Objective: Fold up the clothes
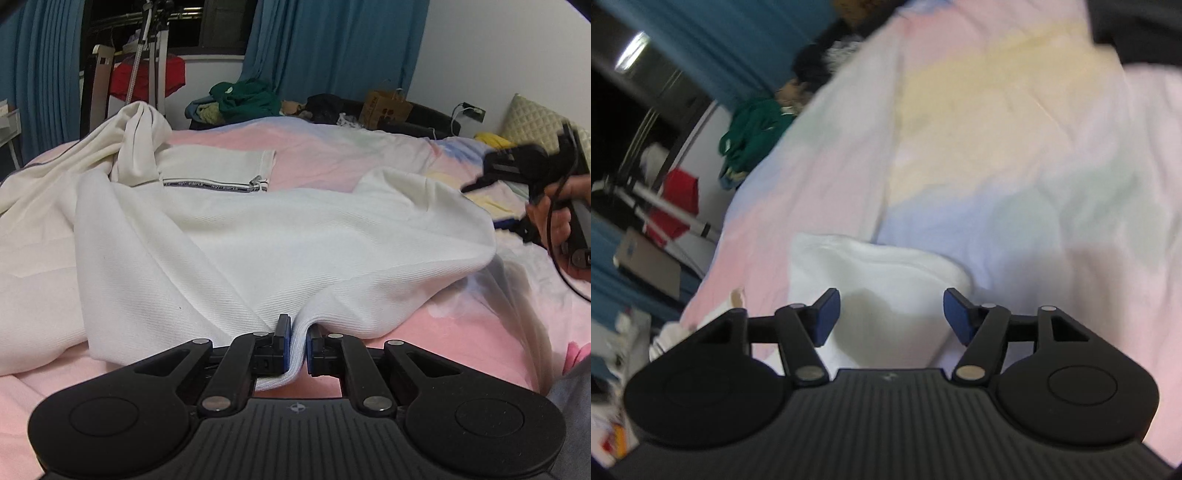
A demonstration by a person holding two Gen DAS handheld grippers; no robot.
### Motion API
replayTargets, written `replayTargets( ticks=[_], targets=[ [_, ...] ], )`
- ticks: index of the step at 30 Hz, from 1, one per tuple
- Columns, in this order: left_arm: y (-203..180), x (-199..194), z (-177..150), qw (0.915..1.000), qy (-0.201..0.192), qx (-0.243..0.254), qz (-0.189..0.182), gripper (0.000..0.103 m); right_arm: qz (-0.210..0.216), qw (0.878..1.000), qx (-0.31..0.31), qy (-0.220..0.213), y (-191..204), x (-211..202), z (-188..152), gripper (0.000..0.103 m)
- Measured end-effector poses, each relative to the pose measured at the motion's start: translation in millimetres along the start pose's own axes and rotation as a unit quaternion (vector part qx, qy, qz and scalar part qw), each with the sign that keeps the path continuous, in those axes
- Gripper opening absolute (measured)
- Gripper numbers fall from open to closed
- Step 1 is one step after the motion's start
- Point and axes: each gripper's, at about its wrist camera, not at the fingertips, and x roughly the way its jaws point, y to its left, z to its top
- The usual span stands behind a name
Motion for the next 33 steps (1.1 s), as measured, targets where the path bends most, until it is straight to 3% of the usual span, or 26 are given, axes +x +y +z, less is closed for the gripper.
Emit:
replayTargets(
  ticks=[2,3,5,7,9,11,12,13,14,18,20,22,23,25,27,28,30,33],
  targets=[
    [1,2,2,0.9999,0.003,-0.010,-0.001,0.008,0.012,0.999,0.050,0.005,-30,0,-3,0.065],
    [1,3,4,0.9999,0.005,-0.015,-0.001,0.008,0.046,0.993,0.103,0.028,-46,8,-3,0.065],
    [2,4,6,0.9997,0.008,-0.023,-0.004,0.008,0.108,0.971,0.197,0.083,-71,28,-3,0.065],
    [3,5,8,0.9995,0.010,-0.031,-0.007,0.008,0.159,0.938,0.273,0.140,-88,50,-2,0.065],
    [4,7,9,0.9991,0.012,-0.039,-0.010,0.008,0.151,0.949,0.241,0.133,-82,54,1,0.065],
    [4,7,10,0.9989,0.013,-0.044,-0.010,0.008,0.156,0.958,0.210,0.117,-70,54,4,0.058],
    [4,7,10,0.9988,0.013,-0.045,-0.010,0.008,0.156,0.963,0.193,0.107,-62,53,6,0.045],
    [4,7,10,0.9988,0.013,-0.046,-0.010,0.009,0.156,0.967,0.176,0.097,-54,52,8,0.020],
    [4,7,10,0.9987,0.013,-0.048,-0.011,0.009,0.147,0.973,0.159,0.084,-48,49,7,0.011],
    [8,2,12,0.9974,0.008,-0.068,-0.022,0.014,0.140,0.984,0.109,-0.010,-31,24,21,0.006],
    [12,-7,13,0.9963,-0.002,-0.079,-0.034,0.026,0.142,0.984,0.096,-0.056,-30,14,34,0.006],
    [20,-21,14,0.9935,-0.010,-0.104,-0.046,0.049,0.149,0.980,0.106,-0.079,-34,15,43,0.006],
    [27,-30,14,0.9908,-0.015,-0.124,-0.051,0.053,0.146,0.979,0.113,-0.084,-37,17,47,0.006],
    [49,-45,10,0.9812,-0.029,-0.183,-0.054,0.072,0.140,0.979,0.119,-0.089,-42,23,54,0.006],
    [80,-56,2,0.9607,-0.039,-0.272,-0.039,0.081,0.132,0.980,0.121,-0.090,-45,31,60,0.006],
    [98,-60,-4,0.9445,-0.041,-0.324,-0.031,0.081,0.129,0.980,0.122,-0.091,-46,35,62,0.006],
    [139,-63,-21,0.8954,-0.036,-0.444,-0.011,0.082,0.121,0.980,0.124,-0.092,-49,42,68,0.006],
    [187,-67,-52,0.8052,-0.051,-0.590,0.030,0.082,0.111,0.981,0.127,-0.095,-53,53,76,0.006]
  ],
)
